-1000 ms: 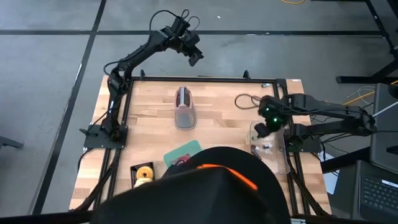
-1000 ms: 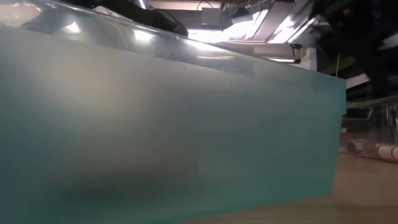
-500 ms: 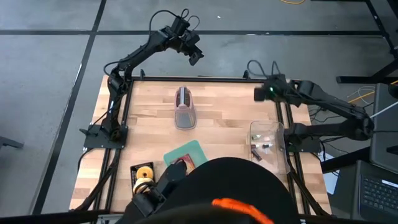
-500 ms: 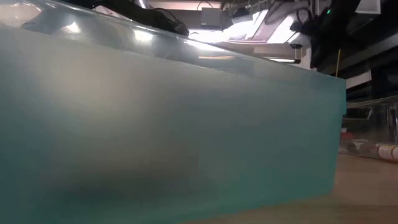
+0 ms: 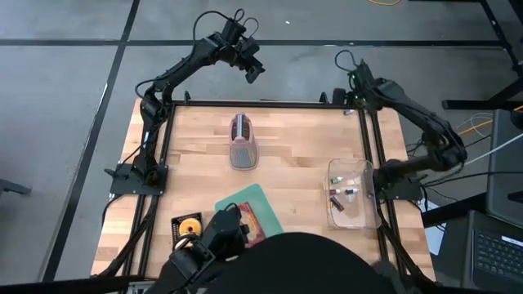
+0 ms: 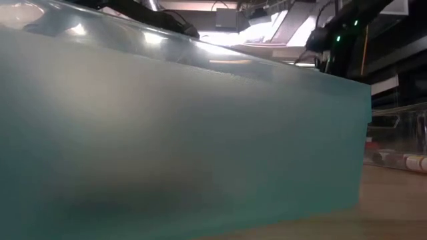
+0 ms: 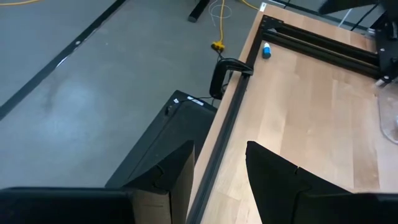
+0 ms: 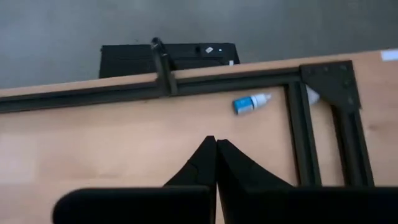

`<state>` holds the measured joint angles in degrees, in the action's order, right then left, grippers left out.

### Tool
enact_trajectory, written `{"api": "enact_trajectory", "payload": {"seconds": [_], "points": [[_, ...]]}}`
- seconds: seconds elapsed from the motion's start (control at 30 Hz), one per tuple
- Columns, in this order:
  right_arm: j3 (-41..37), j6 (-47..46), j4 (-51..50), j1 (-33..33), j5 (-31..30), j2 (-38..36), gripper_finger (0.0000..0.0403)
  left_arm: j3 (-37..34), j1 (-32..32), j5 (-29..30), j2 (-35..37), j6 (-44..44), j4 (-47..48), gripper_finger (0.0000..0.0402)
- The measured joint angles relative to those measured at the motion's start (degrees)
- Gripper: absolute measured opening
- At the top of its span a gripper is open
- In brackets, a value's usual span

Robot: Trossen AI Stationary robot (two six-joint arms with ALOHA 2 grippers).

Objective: Pick & Place Food Item
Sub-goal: Put the blue food coloring bottle into the transparent bin

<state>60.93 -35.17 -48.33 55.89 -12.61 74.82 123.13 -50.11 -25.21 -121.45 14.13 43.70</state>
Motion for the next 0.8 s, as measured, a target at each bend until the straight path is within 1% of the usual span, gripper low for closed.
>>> {"api": "enact_trajectory", "payload": {"seconds": [0.07, 0.1, 0.17, 0.27, 0.43, 0.57, 0.7, 0.8], "points": [[0.02, 2.7, 2.69, 3.14, 2.09, 3.2, 0.0001, 0.03, -0.19, 0.01, 0.0, 0.04, 0.0, 0.0141], [0.37, 2.67, 3.04, 3.67, 1.99, 4.45, 0.0001, 0.04, -0.25, 0.0, 0.0, 0.04, -0.04, 0.0141], [1.51, 2.64, 3.01, 3.79, 2.75, 6.37, 0.0001, 0.04, -0.29, 0.02, 0.0, 0.08, -0.1, 0.0141], [2.58, 1.96, 3.01, 4.61, 7.01, 9.84, 0.0001, 0.04, -0.3, 0.01, 0.0, 0.09, -0.19, 0.0141], [5.12, 1.13, 3.67, 5.17, 8.52, 14.1, 0.0, 0.04, -0.28, 0.02, 0.0, 0.15, -0.15, 0.0141], [7.1, 1.33, 8.81, 4.98, 12.31, 17.26, 0.0, 0.04, -0.28, 0.02, 0.0, 0.15, -0.15, 0.0141], [8.96, 1.54, 8.88, 6.0, 8.66, 20.42, 0.0, 0.04, -0.3, 0.02, 0.0, 0.13, -0.15, 0.0141], [9.18, 0.73, 7.37, 7.79, 8.48, 22.72, 0.0, 0.04, -0.3, 0.02, 0.0, 0.11, -0.15, 0.0141]]}}
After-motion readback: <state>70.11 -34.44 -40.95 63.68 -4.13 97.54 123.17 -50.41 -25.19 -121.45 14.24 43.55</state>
